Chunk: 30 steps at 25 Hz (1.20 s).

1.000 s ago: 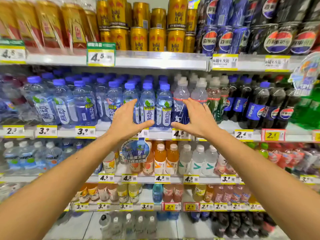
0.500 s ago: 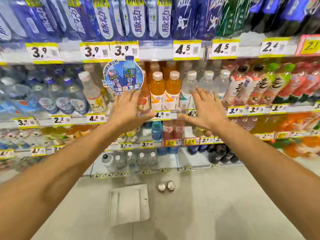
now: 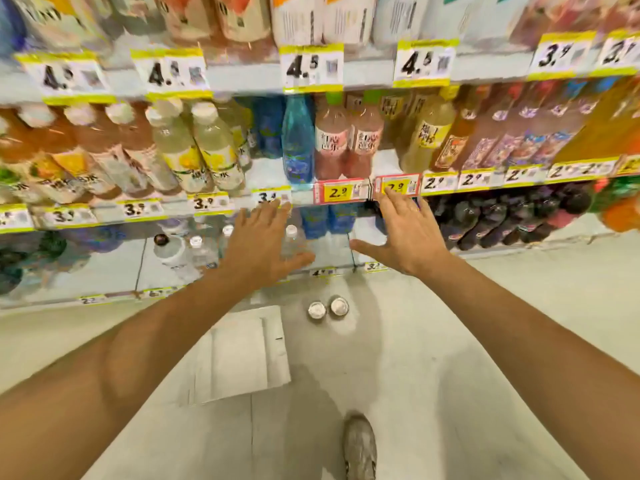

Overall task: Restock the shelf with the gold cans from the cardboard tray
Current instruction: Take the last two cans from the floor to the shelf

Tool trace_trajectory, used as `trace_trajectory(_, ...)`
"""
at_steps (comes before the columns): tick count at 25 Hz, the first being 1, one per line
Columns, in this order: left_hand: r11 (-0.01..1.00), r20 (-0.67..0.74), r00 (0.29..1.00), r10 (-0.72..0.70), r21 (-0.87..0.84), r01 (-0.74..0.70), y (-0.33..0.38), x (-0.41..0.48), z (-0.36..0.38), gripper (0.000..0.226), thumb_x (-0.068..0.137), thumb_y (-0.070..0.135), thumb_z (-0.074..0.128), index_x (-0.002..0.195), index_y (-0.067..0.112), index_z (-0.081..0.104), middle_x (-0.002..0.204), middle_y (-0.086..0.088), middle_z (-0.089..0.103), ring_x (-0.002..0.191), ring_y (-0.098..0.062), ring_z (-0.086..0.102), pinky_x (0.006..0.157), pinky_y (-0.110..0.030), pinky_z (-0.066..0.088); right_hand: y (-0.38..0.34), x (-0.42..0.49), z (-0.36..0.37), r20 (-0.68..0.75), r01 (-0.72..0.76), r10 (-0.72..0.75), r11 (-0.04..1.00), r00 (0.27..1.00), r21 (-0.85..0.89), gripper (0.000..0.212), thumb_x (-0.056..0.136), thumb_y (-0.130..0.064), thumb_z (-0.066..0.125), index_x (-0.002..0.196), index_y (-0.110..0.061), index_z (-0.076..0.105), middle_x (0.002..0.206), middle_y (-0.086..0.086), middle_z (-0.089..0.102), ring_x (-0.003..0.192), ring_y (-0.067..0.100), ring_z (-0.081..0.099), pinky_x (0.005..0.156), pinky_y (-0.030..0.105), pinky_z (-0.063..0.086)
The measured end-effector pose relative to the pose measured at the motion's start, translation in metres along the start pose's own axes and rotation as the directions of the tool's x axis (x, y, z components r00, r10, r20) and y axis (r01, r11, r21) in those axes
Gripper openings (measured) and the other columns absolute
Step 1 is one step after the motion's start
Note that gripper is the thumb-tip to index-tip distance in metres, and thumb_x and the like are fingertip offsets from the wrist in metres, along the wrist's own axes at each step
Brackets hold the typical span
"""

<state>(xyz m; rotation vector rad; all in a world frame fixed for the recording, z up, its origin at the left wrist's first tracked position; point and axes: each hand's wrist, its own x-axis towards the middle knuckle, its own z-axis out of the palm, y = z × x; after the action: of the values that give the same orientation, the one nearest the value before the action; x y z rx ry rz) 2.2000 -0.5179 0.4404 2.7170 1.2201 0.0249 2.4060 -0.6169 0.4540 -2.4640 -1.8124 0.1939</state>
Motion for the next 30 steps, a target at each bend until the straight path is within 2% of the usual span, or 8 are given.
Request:
trace_trajectory(2,1.0,0.016,1.0,-0.016,-0.02,0.016,-0.002,0.007,0.07,0.111,0.056,0.078,0.019,0.145,0.012,0.026,0.154,-0.011,0.03,0.142,-0.028,0.026,0.117,-0.047,0.015,0.016,0.006,0.068,0.041,-0.01,0.009,1.0,0.999,0.004,0.093,0.074,-0.068,0.053,0.145,-0.015,0.023,0.157,0.008,0.021,0.144,0.023,0.021,0.118,0.046,0.009)
trace_trajectory(5,0.999,0.044,0.999,-0.018,-0.034,0.019,-0.007,0.018,0.18,0.105,0.066,0.078,0.037,0.146,0.012,0.022,0.154,-0.011,0.028,0.142,-0.028,0.024,0.118,-0.046,0.012,0.041,0.02,0.174,0.051,-0.012,0.011,1.0,0.999,0.006,0.091,0.074,-0.068,0.052,0.145,-0.016,0.024,0.157,0.008,0.021,0.144,0.023,0.02,0.118,0.046,0.008)
trace_trajectory(8,0.997,0.068,0.997,-0.047,-0.059,0.051,-0.02,0.025,0.28,0.109,0.063,0.08,0.035,0.147,0.012,0.019,0.154,-0.011,0.027,0.143,-0.027,0.022,0.119,-0.044,0.013,0.059,0.03,0.271,0.079,-0.025,0.023,0.999,0.997,0.022,0.09,0.075,-0.068,0.051,0.145,-0.018,0.024,0.157,0.007,0.02,0.145,0.022,0.018,0.118,0.045,0.006)
trace_trajectory(14,0.974,0.203,0.968,-0.147,-0.139,0.177,-0.029,0.04,0.434,0.106,0.073,0.062,0.06,0.149,0.01,0.008,0.159,-0.009,0.014,0.146,-0.022,0.014,0.118,-0.038,0.012,0.081,0.043,0.436,0.18,-0.031,0.029,0.999,0.983,0.011,0.093,0.074,-0.069,0.051,0.145,-0.018,0.02,0.158,0.006,0.018,0.145,0.022,0.019,0.118,0.044,0.01)
trace_trajectory(17,0.906,0.246,0.942,-0.23,-0.299,0.299,-0.026,0.048,0.486,0.114,0.067,0.053,0.072,0.148,0.009,0.005,0.156,-0.012,0.021,0.143,-0.026,0.021,0.115,-0.037,0.021,0.086,0.046,0.487,0.256,-0.065,0.044,0.995,0.966,0.075,0.099,0.068,-0.067,0.06,0.146,-0.021,0.019,0.157,0.004,0.02,0.145,0.02,0.019,0.119,0.043,0.013)
trace_trajectory(22,0.621,0.291,0.829,-0.478,-0.555,0.553,-0.02,0.047,0.55,0.127,0.053,0.041,0.087,0.148,0.013,0.006,0.15,-0.014,0.032,0.138,-0.031,0.033,0.109,-0.043,0.035,0.092,0.047,0.542,0.292,-0.196,0.103,0.93,0.951,0.312,0.11,0.057,-0.056,0.078,0.144,-0.026,0.017,0.146,0.005,0.042,0.135,0.025,0.038,0.108,0.043,0.037)
trace_trajectory(27,0.491,0.223,0.805,-0.55,-0.694,0.527,-0.021,0.053,0.566,0.113,0.047,0.031,0.091,0.138,0.016,0.026,0.141,-0.008,0.047,0.128,-0.028,0.047,0.102,-0.041,0.042,0.093,0.051,0.561,0.185,-0.193,0.094,0.743,0.978,0.641,0.087,0.052,-0.033,0.088,0.123,-0.02,0.039,0.116,0.002,0.063,0.11,0.023,0.059,0.091,0.034,0.049)
trace_trajectory(30,0.472,0.199,0.832,-0.518,-0.744,0.472,-0.018,0.054,0.568,0.094,0.048,0.025,0.092,0.123,0.018,0.036,0.121,-0.004,0.06,0.113,-0.026,0.057,0.092,-0.036,0.048,0.092,0.052,0.56,0.155,-0.18,0.098,0.685,0.983,0.706,0.073,0.052,-0.025,0.089,0.108,-0.021,0.043,0.101,-0.006,0.06,0.097,0.016,0.06,0.081,0.023,0.046)
